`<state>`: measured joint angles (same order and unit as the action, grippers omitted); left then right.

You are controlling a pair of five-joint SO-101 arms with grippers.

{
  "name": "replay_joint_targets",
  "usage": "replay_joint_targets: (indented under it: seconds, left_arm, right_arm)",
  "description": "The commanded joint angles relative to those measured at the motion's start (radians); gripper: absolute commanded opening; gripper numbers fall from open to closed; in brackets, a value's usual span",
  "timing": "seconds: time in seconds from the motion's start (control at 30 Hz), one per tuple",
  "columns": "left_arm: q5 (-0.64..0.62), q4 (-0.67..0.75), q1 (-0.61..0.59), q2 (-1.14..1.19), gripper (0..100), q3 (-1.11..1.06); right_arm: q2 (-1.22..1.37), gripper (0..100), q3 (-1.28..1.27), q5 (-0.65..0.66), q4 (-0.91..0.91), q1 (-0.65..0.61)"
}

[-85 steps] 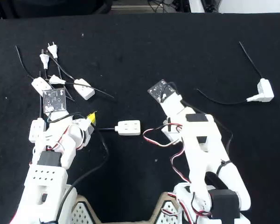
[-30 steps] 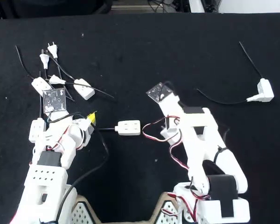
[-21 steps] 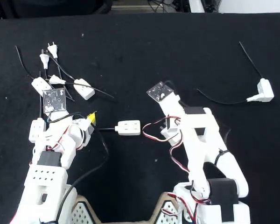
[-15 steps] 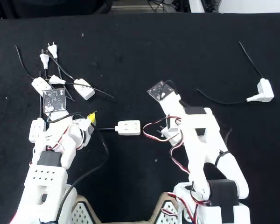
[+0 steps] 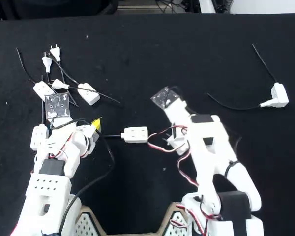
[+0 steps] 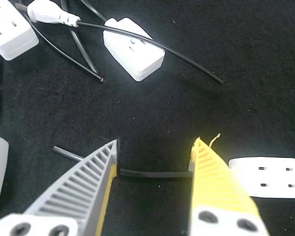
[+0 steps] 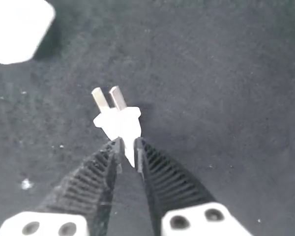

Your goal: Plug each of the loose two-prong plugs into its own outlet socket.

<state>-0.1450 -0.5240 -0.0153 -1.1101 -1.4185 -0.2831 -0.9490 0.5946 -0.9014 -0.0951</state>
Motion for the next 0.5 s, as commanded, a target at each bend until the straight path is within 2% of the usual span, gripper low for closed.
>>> replay_joint_targets:
  seconds: [0.0,0.17,0.33,0.47]
  left_arm:
    - [-0.002,0.008,-0.001,-0.015,24,0.013]
    - [-0.002,0.008,-0.001,-0.015,24,0.013]
    - [-0.002,0.008,-0.001,-0.015,24,0.013]
    - [-0.002,0.008,-0.001,-0.015,24,0.013]
  right_arm:
    - [-0.016,1.6,-0.035,-0.008,0.009,-0.064]
    - [-0.016,3.1,-0.030,-0.008,0.008,-0.077]
    - [-0.016,16.6,-0.033,-0.006,0.008,-0.078]
    - [-0.016,12.4,-0.035,-0.006,0.008,-0.078]
